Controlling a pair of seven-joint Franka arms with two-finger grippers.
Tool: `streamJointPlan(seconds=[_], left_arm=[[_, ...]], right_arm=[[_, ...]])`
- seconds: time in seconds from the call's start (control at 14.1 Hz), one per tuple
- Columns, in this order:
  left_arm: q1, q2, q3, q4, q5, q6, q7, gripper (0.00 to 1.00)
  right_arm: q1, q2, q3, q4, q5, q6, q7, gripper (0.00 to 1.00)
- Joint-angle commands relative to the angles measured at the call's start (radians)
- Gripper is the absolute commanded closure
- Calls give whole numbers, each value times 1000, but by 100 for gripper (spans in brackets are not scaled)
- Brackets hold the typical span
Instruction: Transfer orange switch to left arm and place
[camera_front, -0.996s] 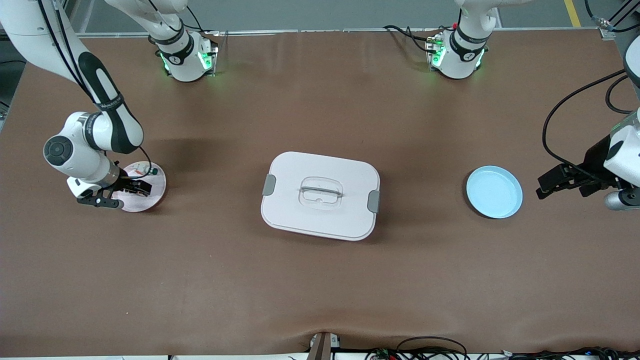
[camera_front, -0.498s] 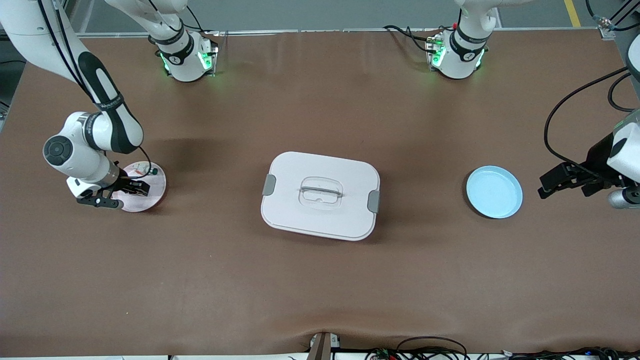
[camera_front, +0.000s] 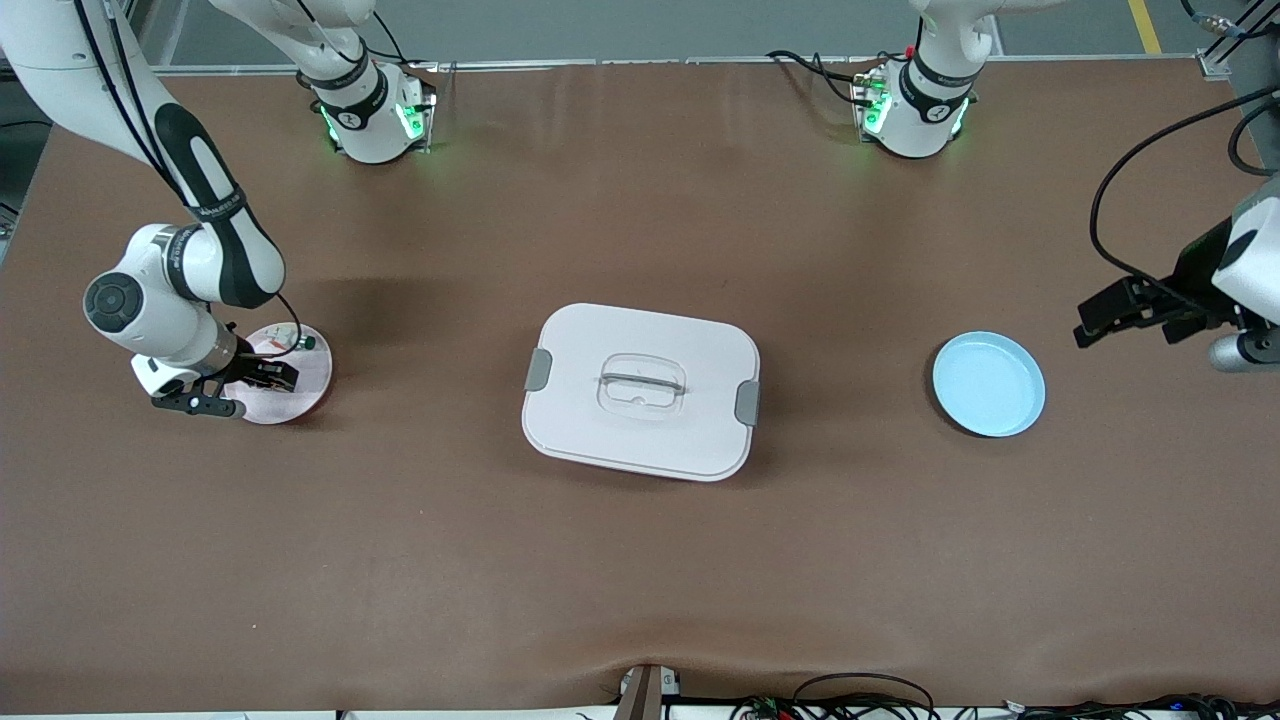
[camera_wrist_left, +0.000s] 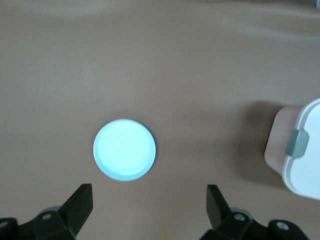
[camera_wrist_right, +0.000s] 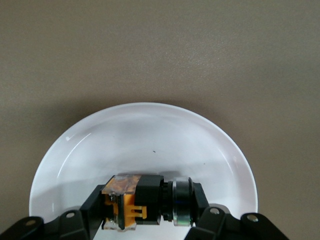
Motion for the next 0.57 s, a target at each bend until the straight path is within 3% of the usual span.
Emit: streamJointPlan(seconds=[0.0, 0.5], left_arm=[[1, -34, -8, -8, 16, -68, -9, 0], [-2, -66, -13, -10, 14, -155, -11, 0]], right_arm=[[-5, -32, 4, 60, 12, -123, 10, 100], [9, -79, 6, 134, 202, -321, 21, 100]])
